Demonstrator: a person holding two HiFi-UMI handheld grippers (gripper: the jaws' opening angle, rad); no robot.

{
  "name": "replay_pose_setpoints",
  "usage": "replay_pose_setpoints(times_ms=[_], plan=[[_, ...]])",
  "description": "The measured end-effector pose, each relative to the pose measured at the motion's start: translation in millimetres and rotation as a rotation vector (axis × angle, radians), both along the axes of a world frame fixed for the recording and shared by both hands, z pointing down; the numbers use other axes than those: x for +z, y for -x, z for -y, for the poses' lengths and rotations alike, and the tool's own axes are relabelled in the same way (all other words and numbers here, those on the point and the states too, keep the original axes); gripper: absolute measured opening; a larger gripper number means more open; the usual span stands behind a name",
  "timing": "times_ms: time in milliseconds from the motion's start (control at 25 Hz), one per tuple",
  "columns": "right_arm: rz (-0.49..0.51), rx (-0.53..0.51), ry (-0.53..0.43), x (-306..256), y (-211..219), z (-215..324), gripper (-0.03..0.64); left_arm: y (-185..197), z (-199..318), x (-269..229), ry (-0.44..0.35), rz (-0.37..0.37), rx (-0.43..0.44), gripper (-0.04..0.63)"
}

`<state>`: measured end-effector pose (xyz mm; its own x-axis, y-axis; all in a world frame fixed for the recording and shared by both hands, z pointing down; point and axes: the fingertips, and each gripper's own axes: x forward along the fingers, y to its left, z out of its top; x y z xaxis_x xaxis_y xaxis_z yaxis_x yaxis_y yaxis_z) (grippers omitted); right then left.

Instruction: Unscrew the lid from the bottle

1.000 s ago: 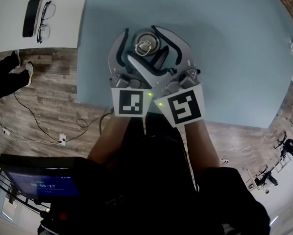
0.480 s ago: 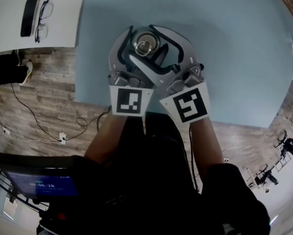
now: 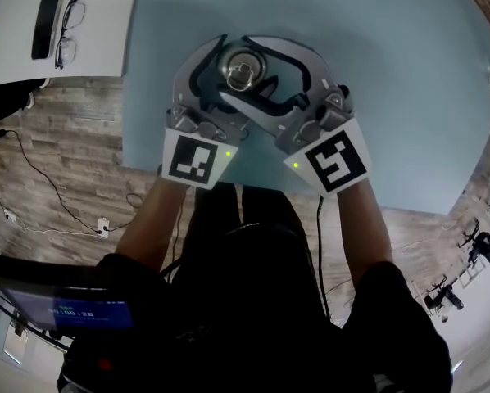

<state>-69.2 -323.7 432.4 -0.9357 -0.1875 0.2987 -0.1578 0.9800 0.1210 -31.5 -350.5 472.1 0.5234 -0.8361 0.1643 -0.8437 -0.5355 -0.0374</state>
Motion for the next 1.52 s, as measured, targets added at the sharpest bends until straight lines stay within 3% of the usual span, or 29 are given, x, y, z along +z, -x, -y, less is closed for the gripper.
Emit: replay_pose_setpoints(times_ms=[320, 760, 1240, 1520], plan=[[0.017, -0.095, 0.016, -2.2, 0.5, 2.5, 0.27, -3.5, -1.8, 2.5, 0.011, -0.004, 0.198, 0.365], [0.064, -0.098, 0.057, -1.0, 7.6, 5.0, 0.268, -1.0, -5.3, 7.9, 0.047, 0.004, 0.429, 0.365], [0.078, -0.094, 0.053, -3.5, 7.4, 5.6, 0.268, -0.9, -4.7, 7.1, 0.055, 0.005, 0.416, 0.367], [0.06, -0.091, 0.034, -0.1, 8.8, 4.7, 0.268, 0.6, -2.8, 8.8, 0.061, 0.041, 0.371, 0.371]])
